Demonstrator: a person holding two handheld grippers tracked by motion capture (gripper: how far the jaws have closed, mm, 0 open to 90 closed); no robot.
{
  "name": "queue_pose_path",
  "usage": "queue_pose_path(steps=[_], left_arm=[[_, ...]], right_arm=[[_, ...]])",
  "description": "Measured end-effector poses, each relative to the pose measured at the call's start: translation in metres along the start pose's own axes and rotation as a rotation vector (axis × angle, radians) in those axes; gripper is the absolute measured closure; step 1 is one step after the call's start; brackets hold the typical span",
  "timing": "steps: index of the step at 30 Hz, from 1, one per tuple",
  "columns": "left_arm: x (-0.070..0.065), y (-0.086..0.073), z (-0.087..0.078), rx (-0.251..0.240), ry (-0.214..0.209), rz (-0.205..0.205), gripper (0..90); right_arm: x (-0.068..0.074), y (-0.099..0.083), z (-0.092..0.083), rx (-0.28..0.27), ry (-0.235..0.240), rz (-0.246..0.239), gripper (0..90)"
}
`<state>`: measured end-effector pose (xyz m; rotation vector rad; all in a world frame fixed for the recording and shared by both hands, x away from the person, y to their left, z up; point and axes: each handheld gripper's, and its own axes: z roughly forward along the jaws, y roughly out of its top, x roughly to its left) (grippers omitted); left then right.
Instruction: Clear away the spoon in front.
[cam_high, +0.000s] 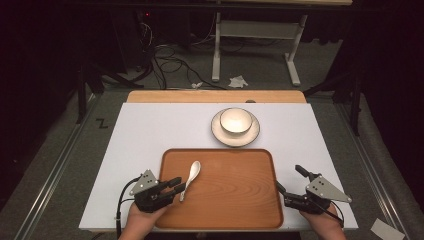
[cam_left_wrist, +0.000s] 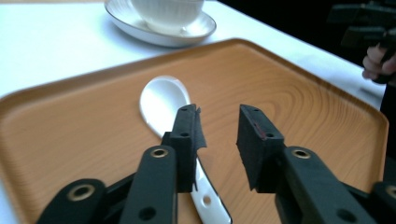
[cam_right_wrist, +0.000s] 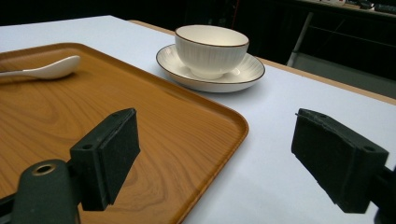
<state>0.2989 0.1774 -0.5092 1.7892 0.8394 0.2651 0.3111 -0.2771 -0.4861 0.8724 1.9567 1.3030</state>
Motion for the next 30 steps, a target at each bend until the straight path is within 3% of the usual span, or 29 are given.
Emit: queue_pose_path(steps=[8,11,14,15,19,23,26,27,28,30], left_arm=[[0.003,-0.001,-0.002,0.012,0.003,-0.017,66.1],[0.005,0.0,-0.006,-0.008,0.005,-0.028,71.2],[0.007,0.002,-0.014,-0.038,0.025,-0.043,82.1],[0.009,0.002,-0.016,-0.046,0.043,-0.052,89.9],[0.01,0.002,-0.019,-0.046,0.078,-0.061,90.0],[0.011,0.001,-0.02,-0.016,0.132,-0.072,90.0],[0.01,-0.001,-0.018,0.062,0.198,-0.081,90.0],[0.01,-0.001,-0.018,0.062,0.198,-0.081,90.0],[0.008,-0.001,-0.016,0.107,0.225,-0.064,90.0],[0.006,-0.001,-0.015,0.135,0.232,-0.061,90.0]], right_arm=[[0.0,0.0,0.001,-0.001,0.005,-0.001,16.4],[0.0,0.0,0.0,0.002,0.003,0.002,16.4],[0.0,0.0,0.0,-0.003,0.002,-0.002,16.4],[-0.001,0.0,0.0,-0.003,0.004,0.001,16.5],[-0.001,0.0,0.0,-0.003,0.004,0.0,16.4],[0.0,0.0,0.0,-0.004,0.004,0.001,16.4],[-0.001,0.0,-0.001,-0.001,0.004,0.003,16.4],[-0.001,0.0,-0.001,-0.001,0.004,0.003,16.4],[-0.001,0.0,-0.001,-0.003,0.006,0.001,16.5],[-0.001,0.0,-0.001,-0.004,0.006,-0.002,16.5]])
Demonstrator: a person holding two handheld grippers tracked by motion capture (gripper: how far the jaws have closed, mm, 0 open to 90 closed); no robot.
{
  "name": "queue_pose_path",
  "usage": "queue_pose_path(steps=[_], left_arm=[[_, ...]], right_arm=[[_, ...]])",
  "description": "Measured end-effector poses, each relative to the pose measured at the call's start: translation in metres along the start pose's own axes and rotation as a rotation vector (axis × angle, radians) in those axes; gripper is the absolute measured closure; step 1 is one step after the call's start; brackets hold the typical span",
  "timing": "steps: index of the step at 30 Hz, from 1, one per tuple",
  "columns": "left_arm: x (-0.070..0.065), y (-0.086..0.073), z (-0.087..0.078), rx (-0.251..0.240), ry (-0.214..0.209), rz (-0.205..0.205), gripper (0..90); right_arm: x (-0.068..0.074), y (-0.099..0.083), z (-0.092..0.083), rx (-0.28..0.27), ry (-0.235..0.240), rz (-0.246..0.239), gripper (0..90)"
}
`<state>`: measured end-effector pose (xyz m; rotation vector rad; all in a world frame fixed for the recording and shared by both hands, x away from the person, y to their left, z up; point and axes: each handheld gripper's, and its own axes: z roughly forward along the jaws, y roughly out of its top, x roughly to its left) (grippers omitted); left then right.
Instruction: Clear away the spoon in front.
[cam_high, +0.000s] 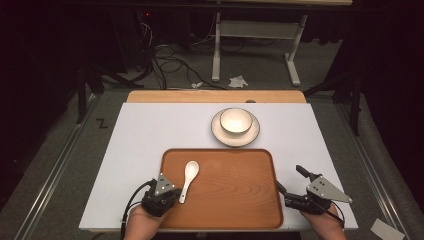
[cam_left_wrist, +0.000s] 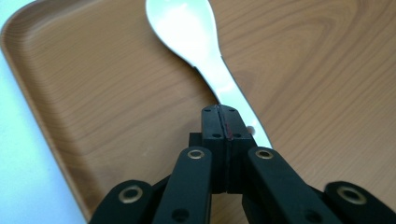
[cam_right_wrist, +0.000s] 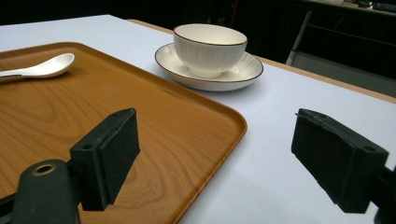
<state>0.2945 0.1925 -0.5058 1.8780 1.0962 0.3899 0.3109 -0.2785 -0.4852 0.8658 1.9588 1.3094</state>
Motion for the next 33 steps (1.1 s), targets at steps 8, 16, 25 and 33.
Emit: queue_pose_path(steps=[8,16,25,33], left_arm=[[-0.018,0.0,0.016,0.168,0.035,0.091,90.0],[-0.024,0.0,0.02,0.199,0.024,0.127,90.0],[-0.032,0.001,0.023,0.201,-0.001,0.154,90.0],[-0.033,0.001,0.024,0.198,-0.01,0.159,87.4]], right_arm=[[0.0,0.0,-0.001,0.004,-0.005,0.005,16.4],[0.0,-0.001,-0.001,0.003,-0.009,0.004,16.5],[0.0,-0.001,-0.002,0.006,-0.01,0.009,16.5],[0.0,-0.001,-0.002,0.007,-0.011,0.012,16.4]])
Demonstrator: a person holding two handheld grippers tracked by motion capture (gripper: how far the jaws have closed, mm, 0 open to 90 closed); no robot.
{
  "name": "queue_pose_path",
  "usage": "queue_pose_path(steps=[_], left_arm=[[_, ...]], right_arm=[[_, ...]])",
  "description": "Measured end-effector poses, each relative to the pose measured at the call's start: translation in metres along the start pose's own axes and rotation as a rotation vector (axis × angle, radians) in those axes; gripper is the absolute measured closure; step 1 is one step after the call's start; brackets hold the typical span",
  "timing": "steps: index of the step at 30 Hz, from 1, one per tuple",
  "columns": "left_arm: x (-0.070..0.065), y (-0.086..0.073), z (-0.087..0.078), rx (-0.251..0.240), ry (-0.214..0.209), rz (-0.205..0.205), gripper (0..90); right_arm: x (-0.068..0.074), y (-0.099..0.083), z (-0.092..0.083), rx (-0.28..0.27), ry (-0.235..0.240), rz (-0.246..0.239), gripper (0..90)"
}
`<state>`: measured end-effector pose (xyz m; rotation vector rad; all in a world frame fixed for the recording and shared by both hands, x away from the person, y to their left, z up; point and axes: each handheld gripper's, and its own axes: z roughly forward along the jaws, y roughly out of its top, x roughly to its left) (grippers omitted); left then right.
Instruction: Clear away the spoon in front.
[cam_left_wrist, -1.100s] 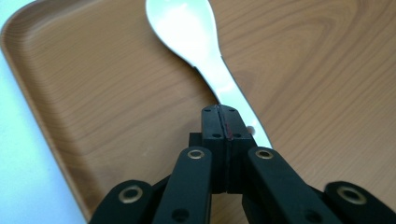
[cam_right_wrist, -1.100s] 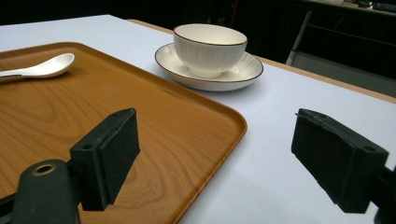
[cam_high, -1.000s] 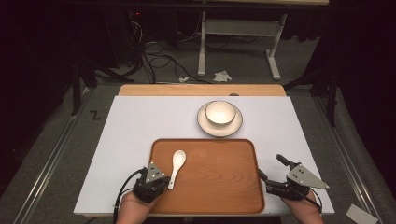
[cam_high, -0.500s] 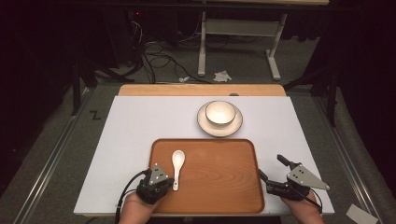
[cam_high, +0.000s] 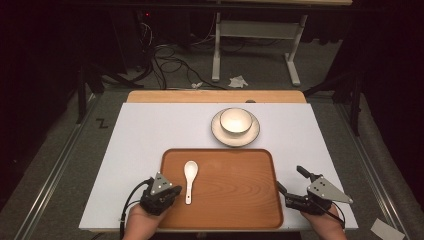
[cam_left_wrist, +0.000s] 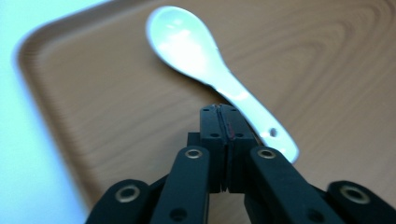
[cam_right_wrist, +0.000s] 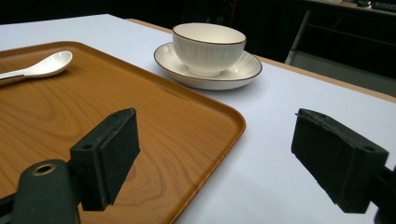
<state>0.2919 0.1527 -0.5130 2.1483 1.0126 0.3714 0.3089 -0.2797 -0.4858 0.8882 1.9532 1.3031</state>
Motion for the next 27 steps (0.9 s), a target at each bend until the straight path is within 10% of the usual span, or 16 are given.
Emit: queue_pose_path(steps=[11,20,23,27], left_arm=[[0.005,0.0,-0.003,-0.032,0.005,-0.02,62.8],[0.038,-0.008,-0.027,-0.158,0.046,-0.126,26.0],[0.052,-0.013,-0.038,-0.232,0.082,-0.178,0.1],[0.062,-0.018,-0.048,-0.289,0.131,-0.205,0.2]], right_arm=[[0.0,0.0,0.0,0.0,-0.001,-0.001,16.4],[0.0,0.0,0.0,-0.001,0.001,-0.004,16.4],[0.0,0.0,0.0,-0.001,0.002,-0.007,16.5],[0.0,0.0,0.0,0.0,0.001,-0.008,16.5]])
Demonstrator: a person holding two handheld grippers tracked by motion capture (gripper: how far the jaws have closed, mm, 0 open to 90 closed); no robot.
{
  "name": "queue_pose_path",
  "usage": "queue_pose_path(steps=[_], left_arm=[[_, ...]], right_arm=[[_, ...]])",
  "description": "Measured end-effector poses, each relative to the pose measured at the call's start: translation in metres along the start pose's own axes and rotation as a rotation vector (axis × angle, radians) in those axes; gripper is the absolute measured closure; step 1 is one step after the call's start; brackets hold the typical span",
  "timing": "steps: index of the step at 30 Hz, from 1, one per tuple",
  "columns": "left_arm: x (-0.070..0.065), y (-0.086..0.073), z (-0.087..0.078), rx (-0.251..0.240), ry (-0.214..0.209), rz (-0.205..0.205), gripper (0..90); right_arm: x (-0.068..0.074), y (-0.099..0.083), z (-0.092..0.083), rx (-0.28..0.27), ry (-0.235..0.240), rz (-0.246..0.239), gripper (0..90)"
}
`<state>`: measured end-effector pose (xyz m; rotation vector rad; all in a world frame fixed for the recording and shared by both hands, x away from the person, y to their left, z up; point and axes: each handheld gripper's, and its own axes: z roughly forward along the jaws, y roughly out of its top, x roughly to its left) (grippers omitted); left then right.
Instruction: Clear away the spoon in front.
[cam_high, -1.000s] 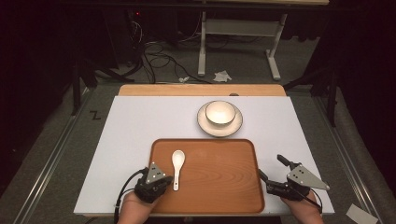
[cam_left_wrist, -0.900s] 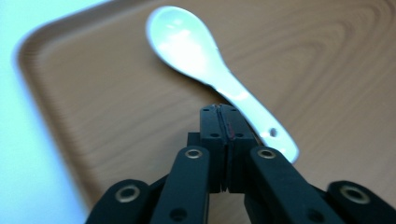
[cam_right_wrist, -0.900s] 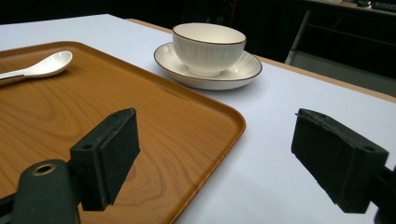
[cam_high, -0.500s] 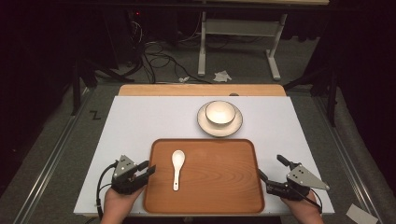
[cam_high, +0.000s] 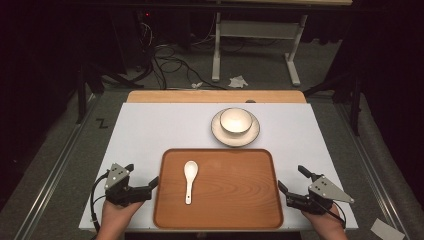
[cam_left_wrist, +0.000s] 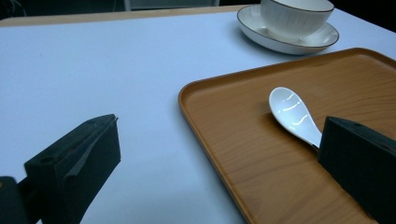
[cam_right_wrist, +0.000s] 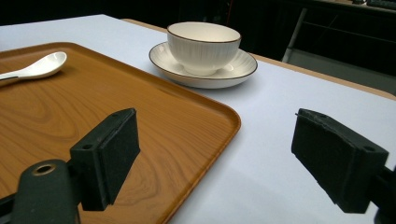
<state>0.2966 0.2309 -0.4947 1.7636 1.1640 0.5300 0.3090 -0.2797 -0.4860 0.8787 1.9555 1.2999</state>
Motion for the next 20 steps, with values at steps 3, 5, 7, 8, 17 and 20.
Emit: queue_pose_path(steps=[3,5,7,8,17,20], left_arm=[[0.005,0.0,-0.006,-0.045,0.026,0.003,0.4],[0.008,0.0,-0.011,-0.079,0.05,0.012,1.5],[0.009,0.0,-0.011,-0.082,0.054,0.01,2.3],[0.012,0.001,-0.011,-0.073,0.068,-0.008,2.6],[0.016,0.002,-0.013,-0.078,0.025,-0.019,4.9],[0.014,0.003,-0.014,-0.088,0.011,0.002,6.0]], right_arm=[[0.0,0.0,0.0,-0.001,-0.001,0.005,16.4],[-0.001,-0.001,0.0,0.002,-0.004,0.009,16.4],[-0.002,-0.001,-0.001,-0.001,-0.005,0.007,16.5],[-0.002,-0.001,-0.001,0.0,-0.007,0.011,16.4],[-0.002,0.0,-0.001,-0.002,-0.014,0.014,16.5],[-0.001,0.001,-0.003,-0.005,-0.012,0.019,16.4]])
